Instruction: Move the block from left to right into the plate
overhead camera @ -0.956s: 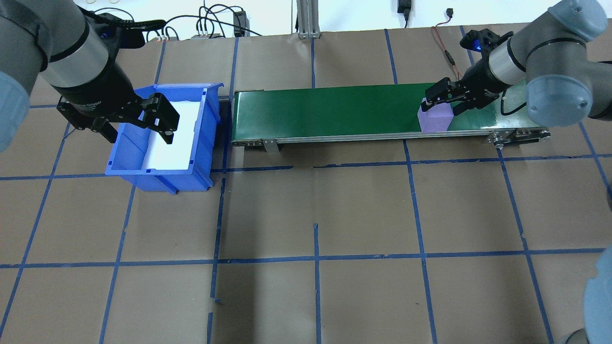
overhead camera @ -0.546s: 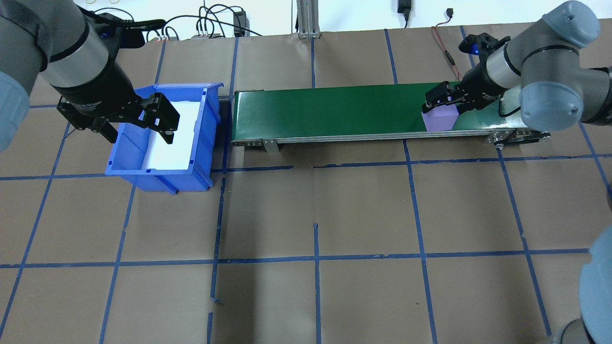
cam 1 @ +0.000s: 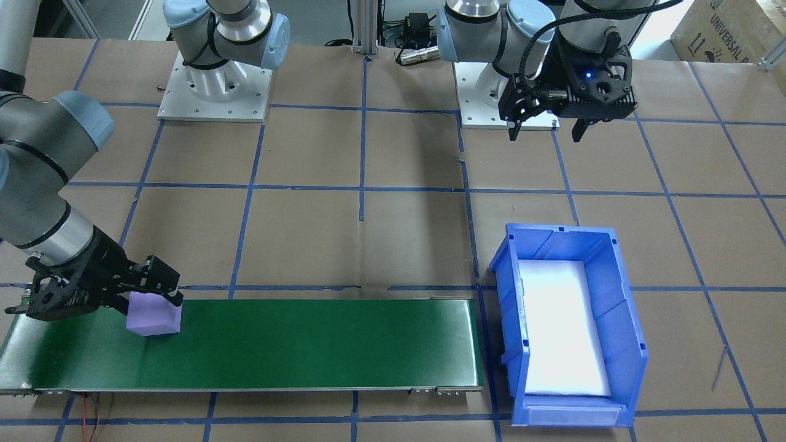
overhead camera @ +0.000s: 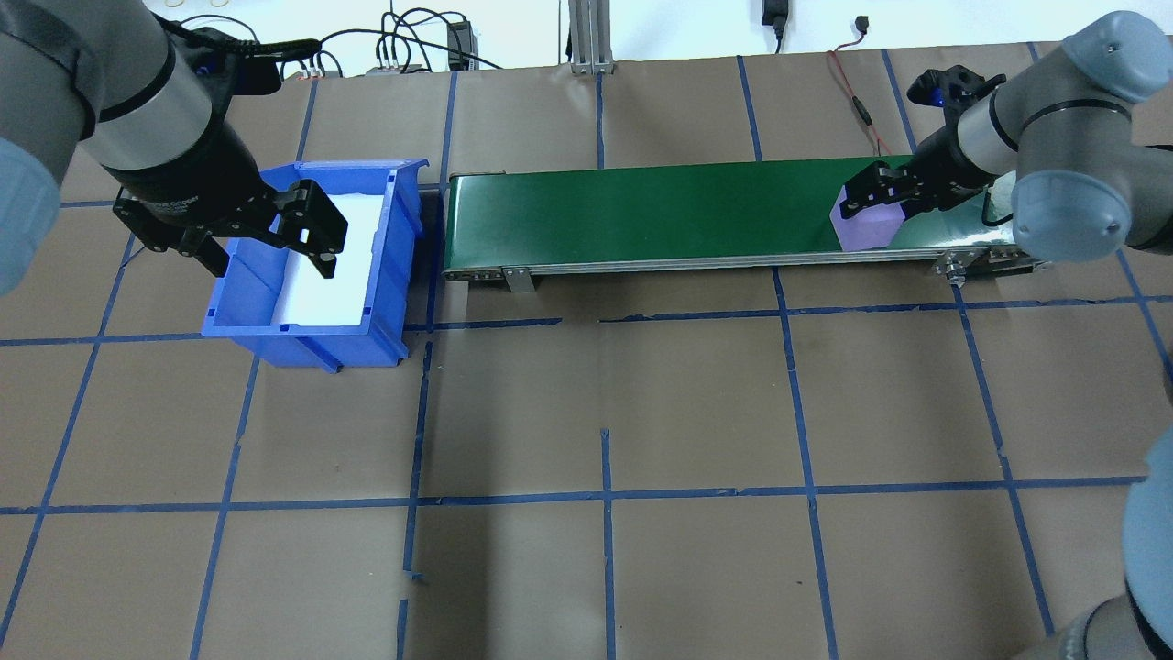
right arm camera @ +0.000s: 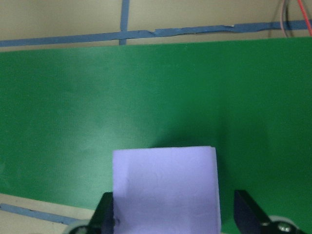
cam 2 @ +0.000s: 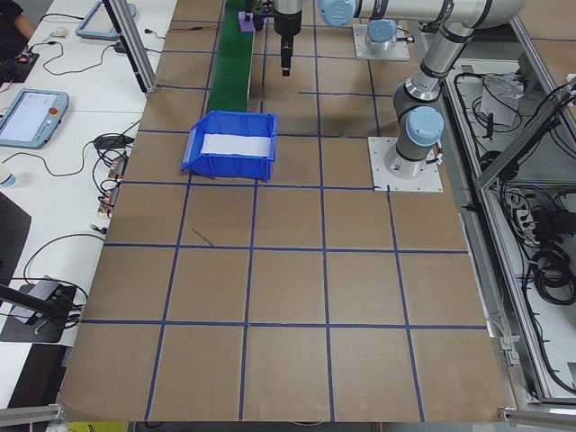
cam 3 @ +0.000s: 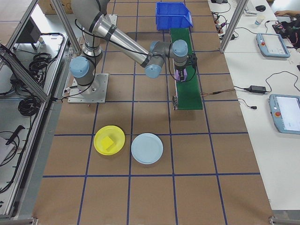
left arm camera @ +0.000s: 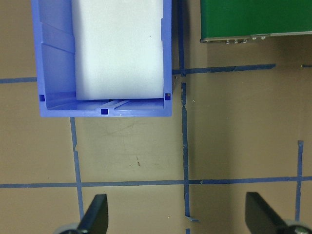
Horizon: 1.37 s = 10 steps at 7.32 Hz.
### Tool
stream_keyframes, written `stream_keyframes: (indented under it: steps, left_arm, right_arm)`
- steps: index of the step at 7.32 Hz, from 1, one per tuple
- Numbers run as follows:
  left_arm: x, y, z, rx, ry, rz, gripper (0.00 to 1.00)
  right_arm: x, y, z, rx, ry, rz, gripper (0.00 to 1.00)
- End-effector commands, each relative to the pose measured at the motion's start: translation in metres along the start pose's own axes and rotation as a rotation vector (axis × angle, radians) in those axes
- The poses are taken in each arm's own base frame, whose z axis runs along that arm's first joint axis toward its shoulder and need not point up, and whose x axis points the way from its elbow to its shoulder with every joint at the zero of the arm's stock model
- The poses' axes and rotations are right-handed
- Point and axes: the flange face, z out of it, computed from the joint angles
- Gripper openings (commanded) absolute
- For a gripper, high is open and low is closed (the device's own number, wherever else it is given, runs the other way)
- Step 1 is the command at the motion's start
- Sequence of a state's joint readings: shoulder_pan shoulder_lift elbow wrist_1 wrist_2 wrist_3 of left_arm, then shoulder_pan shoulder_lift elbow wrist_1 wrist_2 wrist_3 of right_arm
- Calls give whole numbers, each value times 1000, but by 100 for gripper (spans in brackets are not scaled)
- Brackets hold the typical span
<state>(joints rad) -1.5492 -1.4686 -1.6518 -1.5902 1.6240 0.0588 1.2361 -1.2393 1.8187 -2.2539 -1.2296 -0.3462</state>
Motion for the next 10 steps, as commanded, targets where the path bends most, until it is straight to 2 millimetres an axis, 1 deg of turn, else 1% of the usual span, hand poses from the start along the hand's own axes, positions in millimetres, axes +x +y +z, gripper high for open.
stream_keyframes:
  steps: [1, 2, 3, 4, 5, 6, 7, 8, 9, 10]
  left_arm:
    - [1, 1, 3, -8, 1, 2, 100]
    - [1, 1, 6, -12, -1, 3, 100]
    - [1, 1, 5, -11, -3, 5, 100]
    - [1, 2, 5, -11, -3, 5, 100]
    - [1, 2, 5, -11, -1, 5, 100]
    - [1, 2, 6, -12, -1, 6, 100]
    - [1, 2, 5, -11, -1, 3, 100]
    - [1, 3, 5, -11, -3, 8, 100]
    - [2, 2, 6, -12, 0, 5, 100]
    - [2, 3, 5, -11, -1, 6, 100]
  right_arm:
    - [30, 5, -15, 24, 20, 47, 39]
    - [37, 2, -28, 41, 31, 43, 37]
    - [43, 2, -47, 66, 47, 44, 29]
    - [75, 13, -70, 56, 106, 98, 27]
    - [130, 46, -111, -3, 170, 232, 28]
    - [189, 93, -147, -79, 222, 344, 28]
    - [236, 131, -169, -126, 214, 423, 28]
    - [279, 173, -181, -163, 218, 451, 27]
    - [308, 200, -195, -178, 257, 472, 27]
    - [323, 215, -194, -272, 341, 480, 21]
